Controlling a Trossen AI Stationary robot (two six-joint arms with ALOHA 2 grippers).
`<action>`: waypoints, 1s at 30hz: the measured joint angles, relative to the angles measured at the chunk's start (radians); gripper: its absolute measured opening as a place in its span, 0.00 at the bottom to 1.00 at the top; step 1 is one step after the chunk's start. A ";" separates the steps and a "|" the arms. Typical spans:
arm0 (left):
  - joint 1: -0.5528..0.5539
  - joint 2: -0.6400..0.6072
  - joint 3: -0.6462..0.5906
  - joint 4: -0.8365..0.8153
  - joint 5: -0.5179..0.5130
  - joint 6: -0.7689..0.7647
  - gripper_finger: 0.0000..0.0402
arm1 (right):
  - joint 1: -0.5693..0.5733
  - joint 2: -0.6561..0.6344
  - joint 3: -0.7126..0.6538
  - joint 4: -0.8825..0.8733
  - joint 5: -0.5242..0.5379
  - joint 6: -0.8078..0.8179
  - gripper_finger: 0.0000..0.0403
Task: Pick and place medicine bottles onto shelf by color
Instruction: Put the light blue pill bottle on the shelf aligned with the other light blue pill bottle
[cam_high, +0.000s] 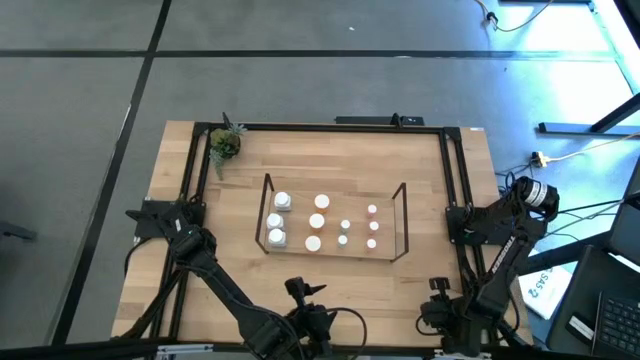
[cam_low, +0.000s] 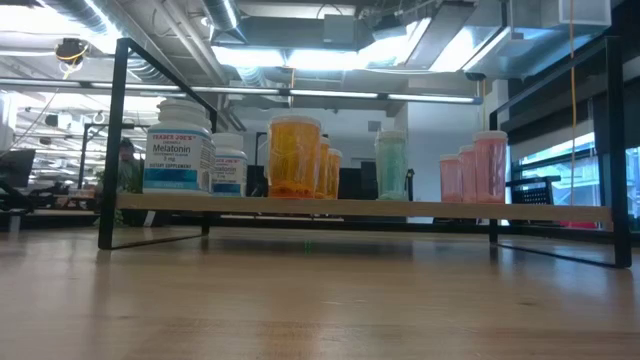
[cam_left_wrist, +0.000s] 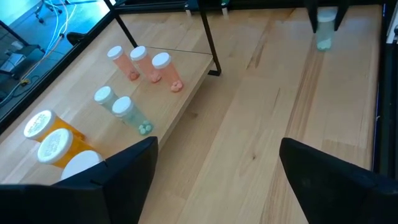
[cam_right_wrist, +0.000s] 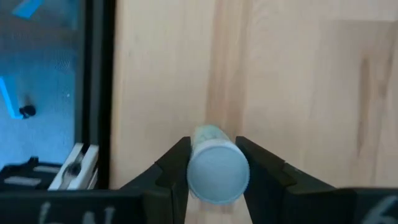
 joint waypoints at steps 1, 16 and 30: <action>0.000 0.000 0.000 0.000 0.000 0.000 0.83 | -0.013 0.000 0.000 0.000 -0.001 0.000 0.30; 0.000 0.000 0.000 0.000 0.002 0.001 0.83 | -0.277 0.000 0.013 0.079 -0.056 -0.265 0.30; -0.001 0.000 0.000 -0.001 0.004 0.001 0.82 | -0.424 0.058 0.052 0.145 -0.054 -0.575 0.30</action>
